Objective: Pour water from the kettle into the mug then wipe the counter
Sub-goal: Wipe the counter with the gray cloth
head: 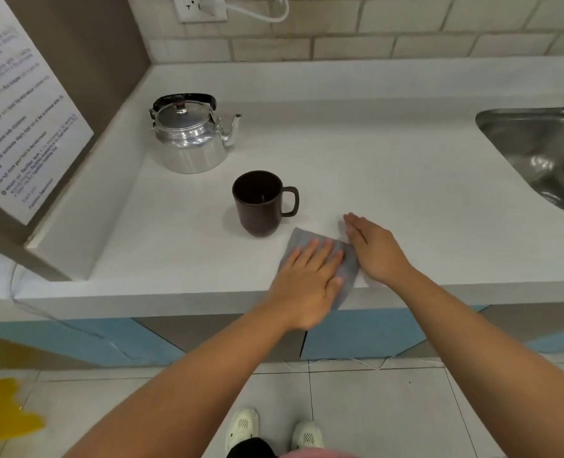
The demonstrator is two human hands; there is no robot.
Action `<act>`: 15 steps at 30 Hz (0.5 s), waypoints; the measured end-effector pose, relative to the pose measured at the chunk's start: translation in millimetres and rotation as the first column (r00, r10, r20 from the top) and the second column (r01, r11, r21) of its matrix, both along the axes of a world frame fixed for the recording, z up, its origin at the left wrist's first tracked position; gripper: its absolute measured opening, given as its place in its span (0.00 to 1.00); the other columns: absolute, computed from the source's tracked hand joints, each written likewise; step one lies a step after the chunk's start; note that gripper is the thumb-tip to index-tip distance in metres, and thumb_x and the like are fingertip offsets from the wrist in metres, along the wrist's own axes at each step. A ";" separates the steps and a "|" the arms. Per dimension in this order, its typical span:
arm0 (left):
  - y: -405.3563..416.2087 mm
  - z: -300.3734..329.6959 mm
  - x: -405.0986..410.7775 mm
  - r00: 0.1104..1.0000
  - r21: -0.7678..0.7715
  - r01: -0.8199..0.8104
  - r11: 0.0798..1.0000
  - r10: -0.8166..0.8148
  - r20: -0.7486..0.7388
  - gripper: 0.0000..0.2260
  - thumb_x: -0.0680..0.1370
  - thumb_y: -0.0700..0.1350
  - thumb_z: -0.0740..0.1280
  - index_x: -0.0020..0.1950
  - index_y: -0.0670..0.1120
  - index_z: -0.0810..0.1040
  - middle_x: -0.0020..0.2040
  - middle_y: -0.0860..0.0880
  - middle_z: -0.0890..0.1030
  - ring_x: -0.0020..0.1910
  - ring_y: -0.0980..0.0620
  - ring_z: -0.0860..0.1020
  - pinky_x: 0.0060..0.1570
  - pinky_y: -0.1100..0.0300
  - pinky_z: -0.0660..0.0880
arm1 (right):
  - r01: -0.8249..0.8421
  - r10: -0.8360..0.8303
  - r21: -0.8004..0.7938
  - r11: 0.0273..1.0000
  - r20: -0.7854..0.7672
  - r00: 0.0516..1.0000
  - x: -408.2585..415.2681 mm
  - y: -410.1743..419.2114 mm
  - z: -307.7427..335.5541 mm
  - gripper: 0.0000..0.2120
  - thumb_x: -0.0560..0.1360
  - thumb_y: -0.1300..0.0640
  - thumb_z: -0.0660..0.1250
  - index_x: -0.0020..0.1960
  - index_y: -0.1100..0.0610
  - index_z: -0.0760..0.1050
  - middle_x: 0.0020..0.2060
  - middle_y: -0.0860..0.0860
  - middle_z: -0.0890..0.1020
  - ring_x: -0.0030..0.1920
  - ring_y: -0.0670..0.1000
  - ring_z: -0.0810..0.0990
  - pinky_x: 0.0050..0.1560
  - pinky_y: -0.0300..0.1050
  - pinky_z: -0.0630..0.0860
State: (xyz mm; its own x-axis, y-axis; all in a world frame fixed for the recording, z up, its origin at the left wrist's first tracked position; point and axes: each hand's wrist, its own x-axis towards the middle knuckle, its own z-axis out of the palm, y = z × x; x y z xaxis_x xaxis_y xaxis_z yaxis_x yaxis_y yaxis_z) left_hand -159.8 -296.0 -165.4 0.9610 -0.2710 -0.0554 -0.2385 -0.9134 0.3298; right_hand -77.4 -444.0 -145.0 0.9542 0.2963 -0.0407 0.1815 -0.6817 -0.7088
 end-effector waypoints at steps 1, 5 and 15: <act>-15.7 4.4 20.4 0.998 -0.023 0.037 0.999 -0.038 -0.053 0.24 0.85 0.52 0.47 0.80 0.49 0.46 0.81 0.49 0.45 0.78 0.49 0.42 0.73 0.54 0.35 | 0.028 -0.028 0.025 0.999 0.011 1.000 -0.7 -3.7 2.2 0.20 0.82 0.57 0.52 0.72 0.60 0.65 0.73 0.56 0.67 0.74 0.53 0.62 0.67 0.35 0.53; -38.0 30.7 63.1 0.959 -0.381 -0.036 0.924 -0.076 -0.273 0.15 0.82 0.38 0.55 0.66 0.38 0.72 0.58 0.39 0.79 0.59 0.40 0.75 0.63 0.49 0.69 | 0.067 -0.077 0.151 0.986 0.063 0.995 -7.3 0.2 8.2 0.20 0.82 0.56 0.52 0.72 0.59 0.65 0.72 0.55 0.69 0.72 0.52 0.66 0.67 0.35 0.56; 126.3 8.9 -17.0 0.871 -0.345 -0.363 0.866 0.447 0.204 0.14 0.78 0.40 0.65 0.62 0.45 0.81 0.63 0.46 0.81 0.62 0.46 0.79 0.62 0.61 0.68 | -0.126 0.233 -0.549 0.827 0.130 0.964 14.2 -4.7 -34.1 0.27 0.79 0.41 0.38 0.77 0.45 0.41 0.78 0.48 0.42 0.76 0.58 0.36 0.71 0.60 0.33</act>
State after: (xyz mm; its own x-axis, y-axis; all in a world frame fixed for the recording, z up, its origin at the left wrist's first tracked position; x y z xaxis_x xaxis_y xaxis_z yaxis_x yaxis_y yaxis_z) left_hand -176.8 -169.7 -156.5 0.9537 0.1824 0.2391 0.0148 -0.8226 0.5685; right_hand -63.3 -448.7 -179.0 0.8917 0.4468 -0.0723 0.4277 -0.8841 -0.1880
